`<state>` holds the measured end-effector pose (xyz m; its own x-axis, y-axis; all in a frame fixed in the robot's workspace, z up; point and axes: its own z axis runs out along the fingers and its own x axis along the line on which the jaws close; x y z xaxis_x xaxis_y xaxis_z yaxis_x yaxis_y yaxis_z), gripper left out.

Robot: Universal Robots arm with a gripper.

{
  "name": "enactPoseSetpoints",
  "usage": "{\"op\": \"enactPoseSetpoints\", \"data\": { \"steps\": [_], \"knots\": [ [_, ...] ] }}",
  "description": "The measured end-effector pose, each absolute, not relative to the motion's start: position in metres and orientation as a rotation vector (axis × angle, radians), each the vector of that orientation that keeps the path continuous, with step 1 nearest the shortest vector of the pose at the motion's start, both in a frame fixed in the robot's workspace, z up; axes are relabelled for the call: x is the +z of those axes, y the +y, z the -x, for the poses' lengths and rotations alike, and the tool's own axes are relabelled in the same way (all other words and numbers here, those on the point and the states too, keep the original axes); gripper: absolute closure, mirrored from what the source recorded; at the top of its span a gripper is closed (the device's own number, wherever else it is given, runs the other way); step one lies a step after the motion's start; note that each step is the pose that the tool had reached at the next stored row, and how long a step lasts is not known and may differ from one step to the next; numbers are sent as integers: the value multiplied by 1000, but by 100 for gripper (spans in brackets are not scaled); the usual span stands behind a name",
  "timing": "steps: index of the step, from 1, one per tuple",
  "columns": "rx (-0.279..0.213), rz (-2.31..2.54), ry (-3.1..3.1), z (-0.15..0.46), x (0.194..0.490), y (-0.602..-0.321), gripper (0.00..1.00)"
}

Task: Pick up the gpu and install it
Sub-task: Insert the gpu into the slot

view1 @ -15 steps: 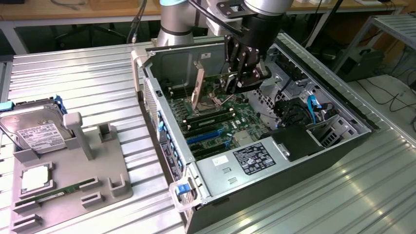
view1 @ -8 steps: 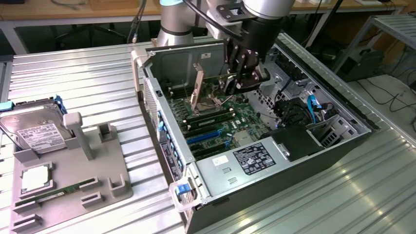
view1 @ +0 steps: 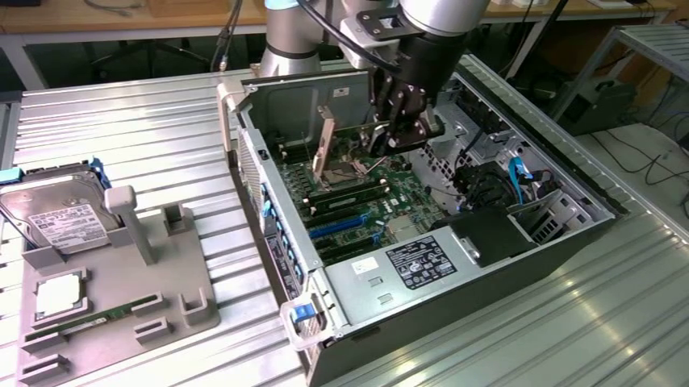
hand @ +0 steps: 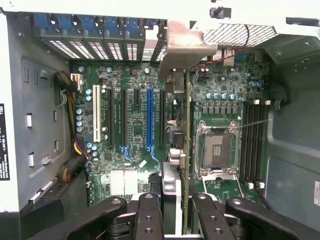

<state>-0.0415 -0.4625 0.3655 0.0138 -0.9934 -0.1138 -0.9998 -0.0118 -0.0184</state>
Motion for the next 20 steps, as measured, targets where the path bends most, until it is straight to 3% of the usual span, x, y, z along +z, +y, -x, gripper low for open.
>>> {"op": "enactPoseSetpoints", "data": {
  "steps": [20],
  "knots": [
    [127, 2175, 2153, 42, 347, -468, 72]
  ]
}}
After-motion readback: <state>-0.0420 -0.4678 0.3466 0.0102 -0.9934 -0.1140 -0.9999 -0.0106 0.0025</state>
